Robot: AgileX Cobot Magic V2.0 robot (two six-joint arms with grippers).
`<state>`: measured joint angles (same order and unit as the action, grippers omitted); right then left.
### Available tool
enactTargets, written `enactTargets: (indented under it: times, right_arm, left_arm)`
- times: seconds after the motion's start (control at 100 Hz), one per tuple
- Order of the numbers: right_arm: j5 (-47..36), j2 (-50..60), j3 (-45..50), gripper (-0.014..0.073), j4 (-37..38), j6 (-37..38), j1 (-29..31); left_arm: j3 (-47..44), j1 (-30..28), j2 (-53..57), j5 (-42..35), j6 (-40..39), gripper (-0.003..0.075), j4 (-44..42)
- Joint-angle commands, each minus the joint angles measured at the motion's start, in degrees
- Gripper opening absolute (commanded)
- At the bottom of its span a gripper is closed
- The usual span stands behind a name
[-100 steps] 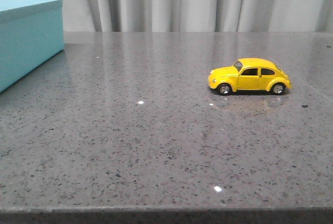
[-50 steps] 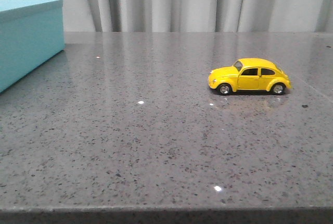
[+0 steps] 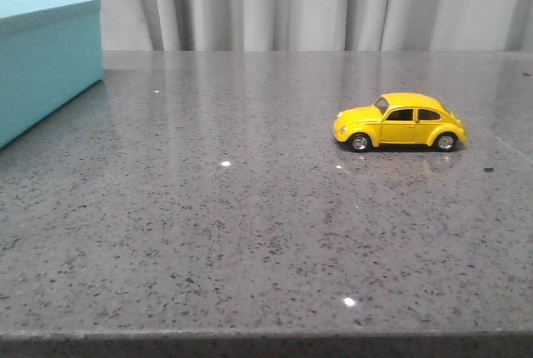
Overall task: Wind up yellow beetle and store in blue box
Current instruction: 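Open the right gripper and lower it over the yellow beetle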
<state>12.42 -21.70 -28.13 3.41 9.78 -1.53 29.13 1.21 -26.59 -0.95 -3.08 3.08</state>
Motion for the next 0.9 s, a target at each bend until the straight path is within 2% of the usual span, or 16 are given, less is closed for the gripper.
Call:
enactTargets:
  times: [0.0,0.24,0.53,0.66,0.89]
  right_arm:
    - [-2.99,-1.45,-3.41,0.0384,0.13,-0.13,0.28]
    - [9.47,-10.0,-12.51,0.0383,-0.19,-0.13,0.28]
    - [20.96,-22.13,-23.27,0.0384,-4.08,-0.13,0.09]
    - [24.78,-26.36,-27.32,0.0394,-5.37,-0.13,-1.95]
    - [28.96,-34.3,-33.63,0.0471,-7.65,-0.13,-7.65]
  left_arm:
    - [2.17,-0.05,-0.72,-4.6,-0.21,0.044,0.0]
    - [2.17,-0.05,-0.72,-4.6,-0.21,0.044,0.0]
    - [2.17,-0.05,-0.72,-4.6,-0.21,0.044,0.0]
    - [2.17,-0.05,-0.72,-4.6,-0.21,0.044,0.0]
    - [2.17,-0.05,-0.72,-4.6,-0.21,0.044,0.0]
